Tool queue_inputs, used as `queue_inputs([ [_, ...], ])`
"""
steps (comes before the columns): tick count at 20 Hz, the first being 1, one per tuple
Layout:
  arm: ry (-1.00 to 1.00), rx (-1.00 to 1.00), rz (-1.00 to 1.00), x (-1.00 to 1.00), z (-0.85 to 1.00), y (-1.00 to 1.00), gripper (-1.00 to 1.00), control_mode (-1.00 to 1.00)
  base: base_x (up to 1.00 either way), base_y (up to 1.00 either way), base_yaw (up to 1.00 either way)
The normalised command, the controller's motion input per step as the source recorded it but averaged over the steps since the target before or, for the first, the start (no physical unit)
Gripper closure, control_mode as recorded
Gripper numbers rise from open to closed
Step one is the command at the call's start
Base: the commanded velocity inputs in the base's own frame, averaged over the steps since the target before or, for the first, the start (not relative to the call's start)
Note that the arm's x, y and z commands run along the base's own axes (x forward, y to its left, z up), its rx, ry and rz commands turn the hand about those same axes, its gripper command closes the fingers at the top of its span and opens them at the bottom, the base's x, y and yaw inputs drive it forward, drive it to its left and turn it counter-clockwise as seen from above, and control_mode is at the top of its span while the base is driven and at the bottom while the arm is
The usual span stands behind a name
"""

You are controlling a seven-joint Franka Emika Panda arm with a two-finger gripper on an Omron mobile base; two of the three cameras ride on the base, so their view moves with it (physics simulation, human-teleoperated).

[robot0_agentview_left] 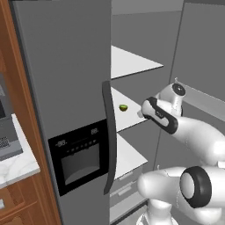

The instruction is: Retrieve the apple and kiwi from the fridge and place them into the bowl on the dining table.

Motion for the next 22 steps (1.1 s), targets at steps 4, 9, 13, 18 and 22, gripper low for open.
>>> queue_inputs([
  [4,0.0,0.0,0.0,0.34,-0.27,0.03,-1.0,-1.0,0.0,0.0,0.0],
  [9,-0.01,0.0,0.0,0.23,-0.29,0.03,-1.0,-1.0,0.0,0.0,0.0],
  [13,-0.03,0.0,0.0,0.21,-0.15,0.03,-1.0,-1.0,0.0,0.0,0.0],
  [18,-0.01,0.0,0.0,0.23,-0.01,0.05,-1.0,-1.0,0.0,0.0,0.0],
  [22,0.0,0.0,0.0,0.15,0.0,0.1,-1.0,-1.0,0.0,0.0,0.0],
])
